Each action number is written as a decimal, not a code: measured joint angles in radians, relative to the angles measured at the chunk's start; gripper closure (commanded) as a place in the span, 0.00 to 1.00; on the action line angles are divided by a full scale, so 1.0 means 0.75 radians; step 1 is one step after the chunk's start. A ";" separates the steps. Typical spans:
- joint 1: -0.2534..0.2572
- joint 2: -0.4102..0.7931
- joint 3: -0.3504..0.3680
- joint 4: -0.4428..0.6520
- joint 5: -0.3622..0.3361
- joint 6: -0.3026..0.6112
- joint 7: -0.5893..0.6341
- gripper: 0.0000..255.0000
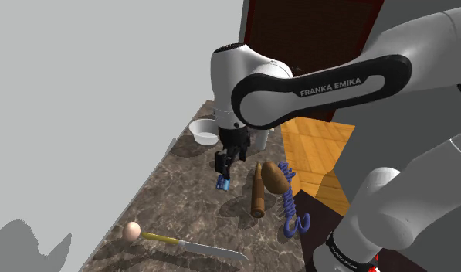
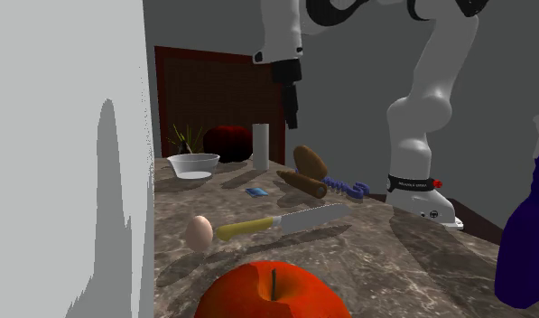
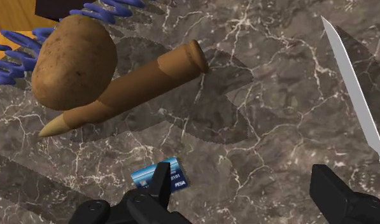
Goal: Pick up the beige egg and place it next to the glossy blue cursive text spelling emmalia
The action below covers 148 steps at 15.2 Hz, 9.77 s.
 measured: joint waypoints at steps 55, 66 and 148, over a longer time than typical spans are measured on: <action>0.433 1.445 0.116 1.168 -0.640 0.146 0.737 1.00; 0.426 1.362 0.144 1.235 -0.598 0.005 0.702 1.00; -0.656 0.509 -0.630 -0.014 -0.356 0.747 -1.034 1.00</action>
